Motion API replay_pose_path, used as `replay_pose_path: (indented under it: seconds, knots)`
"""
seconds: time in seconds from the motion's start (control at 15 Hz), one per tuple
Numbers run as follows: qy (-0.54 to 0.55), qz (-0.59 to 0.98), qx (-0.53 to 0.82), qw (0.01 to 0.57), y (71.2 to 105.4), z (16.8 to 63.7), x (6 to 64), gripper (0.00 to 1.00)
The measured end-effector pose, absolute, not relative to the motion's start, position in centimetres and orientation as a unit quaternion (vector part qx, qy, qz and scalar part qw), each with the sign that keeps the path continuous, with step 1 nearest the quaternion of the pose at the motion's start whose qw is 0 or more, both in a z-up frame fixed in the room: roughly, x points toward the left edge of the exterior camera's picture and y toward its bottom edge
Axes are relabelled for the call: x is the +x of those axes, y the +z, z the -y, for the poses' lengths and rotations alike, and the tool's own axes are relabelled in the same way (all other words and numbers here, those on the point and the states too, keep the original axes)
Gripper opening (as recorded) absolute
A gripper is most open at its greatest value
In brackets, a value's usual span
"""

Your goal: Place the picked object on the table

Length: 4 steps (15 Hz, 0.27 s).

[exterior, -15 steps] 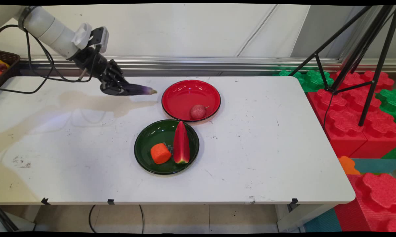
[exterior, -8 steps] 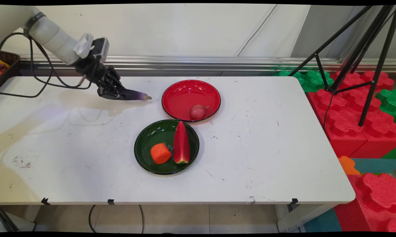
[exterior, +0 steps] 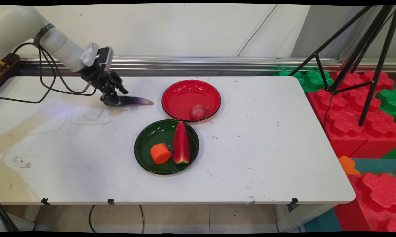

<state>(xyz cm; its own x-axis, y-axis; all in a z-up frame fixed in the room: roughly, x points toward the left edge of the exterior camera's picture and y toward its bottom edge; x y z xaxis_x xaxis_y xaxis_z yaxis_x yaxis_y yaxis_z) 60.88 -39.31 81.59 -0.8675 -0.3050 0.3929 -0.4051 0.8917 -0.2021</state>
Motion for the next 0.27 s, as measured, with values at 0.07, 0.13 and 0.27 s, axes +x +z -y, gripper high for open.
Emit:
replay_pose_path:
  seconds: [0.07, 0.13, 0.27]
  knots:
    - [0.141, 0.956, 0.186, 0.179, 81.45, 39.36, 60.96, 1.00]
    - [0.143, 0.955, 0.187, 0.179, 81.37, 39.38, 61.07, 1.00]
    - [0.144, 0.954, 0.189, 0.180, 81.37, 39.36, 61.19, 1.00]
